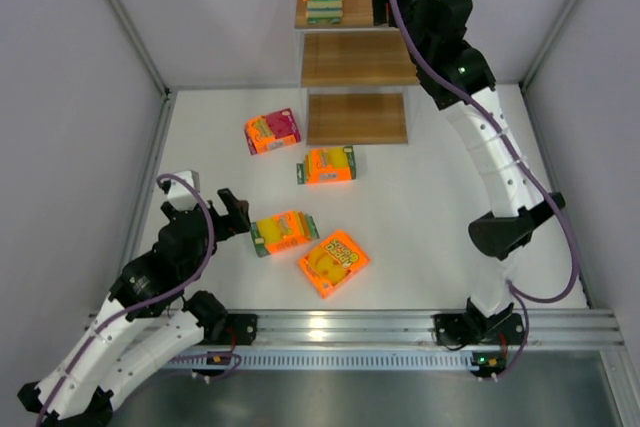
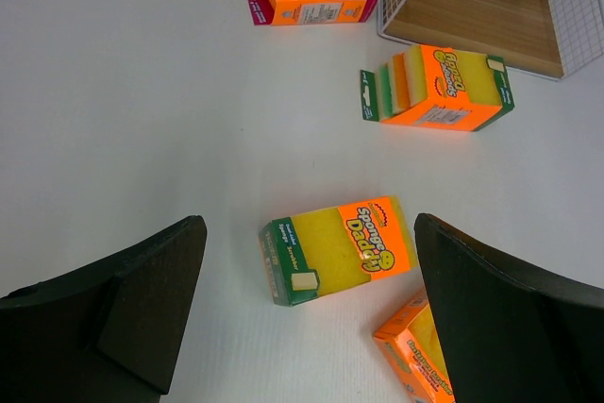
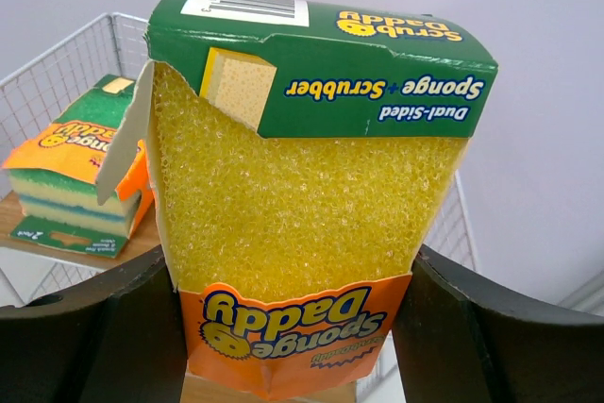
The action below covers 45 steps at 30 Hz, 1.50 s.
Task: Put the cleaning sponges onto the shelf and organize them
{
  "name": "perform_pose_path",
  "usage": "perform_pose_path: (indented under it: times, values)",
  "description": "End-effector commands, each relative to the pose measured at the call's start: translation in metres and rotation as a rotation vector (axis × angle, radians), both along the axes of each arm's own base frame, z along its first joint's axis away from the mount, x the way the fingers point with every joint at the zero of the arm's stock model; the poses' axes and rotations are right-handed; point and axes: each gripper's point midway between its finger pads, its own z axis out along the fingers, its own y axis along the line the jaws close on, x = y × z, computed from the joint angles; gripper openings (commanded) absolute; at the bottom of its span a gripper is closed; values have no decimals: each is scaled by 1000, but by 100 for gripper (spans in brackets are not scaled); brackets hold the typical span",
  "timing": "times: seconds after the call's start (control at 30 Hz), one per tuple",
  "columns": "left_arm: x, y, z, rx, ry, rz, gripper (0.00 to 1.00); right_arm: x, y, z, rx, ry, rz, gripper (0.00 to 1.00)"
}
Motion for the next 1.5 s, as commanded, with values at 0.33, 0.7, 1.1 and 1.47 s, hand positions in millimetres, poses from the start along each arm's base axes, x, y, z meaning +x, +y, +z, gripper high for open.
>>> perform_pose_path:
  times: [0.33, 0.7, 1.1, 1.47]
  values:
    - [2, 3, -1, 9, 1, 26, 98, 25, -15, 32, 167, -121, -7, 69]
    - [1, 6, 1, -1, -10, 38, 98, 50, -1, -12, 175, -21, -15, 68]
    - [-1, 10, 3, -12, -22, 51, 98, 62, 4, -27, 163, 0, -25, 72]
    - [-1, 9, 4, -13, -23, 52, 98, 69, 5, -43, 119, 27, -43, 93]
